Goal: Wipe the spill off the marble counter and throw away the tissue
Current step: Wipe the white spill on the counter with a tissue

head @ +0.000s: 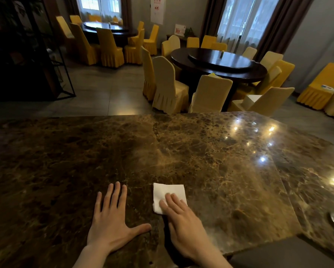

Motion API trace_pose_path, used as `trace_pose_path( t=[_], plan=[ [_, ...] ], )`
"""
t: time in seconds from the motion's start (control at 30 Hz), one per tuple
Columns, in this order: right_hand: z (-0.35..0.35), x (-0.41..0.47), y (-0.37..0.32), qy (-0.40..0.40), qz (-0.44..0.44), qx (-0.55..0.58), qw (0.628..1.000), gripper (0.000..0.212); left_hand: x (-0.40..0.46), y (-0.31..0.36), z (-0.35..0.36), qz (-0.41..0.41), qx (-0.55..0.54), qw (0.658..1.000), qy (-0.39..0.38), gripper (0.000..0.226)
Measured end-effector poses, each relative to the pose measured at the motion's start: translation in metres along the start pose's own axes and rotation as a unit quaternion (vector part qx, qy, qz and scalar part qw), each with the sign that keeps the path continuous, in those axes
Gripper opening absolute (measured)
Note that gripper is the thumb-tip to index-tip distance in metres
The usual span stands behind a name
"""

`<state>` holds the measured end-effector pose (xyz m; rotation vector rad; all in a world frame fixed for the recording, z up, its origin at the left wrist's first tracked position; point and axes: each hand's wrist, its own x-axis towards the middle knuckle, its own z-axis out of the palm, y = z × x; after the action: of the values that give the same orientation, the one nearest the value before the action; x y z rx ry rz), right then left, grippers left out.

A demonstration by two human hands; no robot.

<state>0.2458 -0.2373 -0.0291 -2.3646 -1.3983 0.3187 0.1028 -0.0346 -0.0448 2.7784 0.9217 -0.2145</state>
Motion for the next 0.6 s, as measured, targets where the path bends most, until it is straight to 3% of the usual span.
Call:
trace_pose_path(
  t=[0.2, 0.43, 0.6],
  plan=[
    [-0.029, 0.027, 0.037, 0.059, 0.115, 0.029, 0.991, 0.049, 0.0, -0.001, 0.003, 0.0, 0.001, 1.0, 0.013, 0.152],
    [-0.01, -0.008, 0.038, 0.046, 0.013, 0.014, 0.999, 0.055, 0.001, -0.001, 0.004, -0.002, 0.004, 1.0, 0.009, 0.152],
    [-0.031, 0.035, 0.036, 0.058, 0.091, 0.015, 0.994, 0.061, 0.0, -0.001, 0.002, -0.001, 0.012, 1.0, 0.0, 0.151]
  ],
)
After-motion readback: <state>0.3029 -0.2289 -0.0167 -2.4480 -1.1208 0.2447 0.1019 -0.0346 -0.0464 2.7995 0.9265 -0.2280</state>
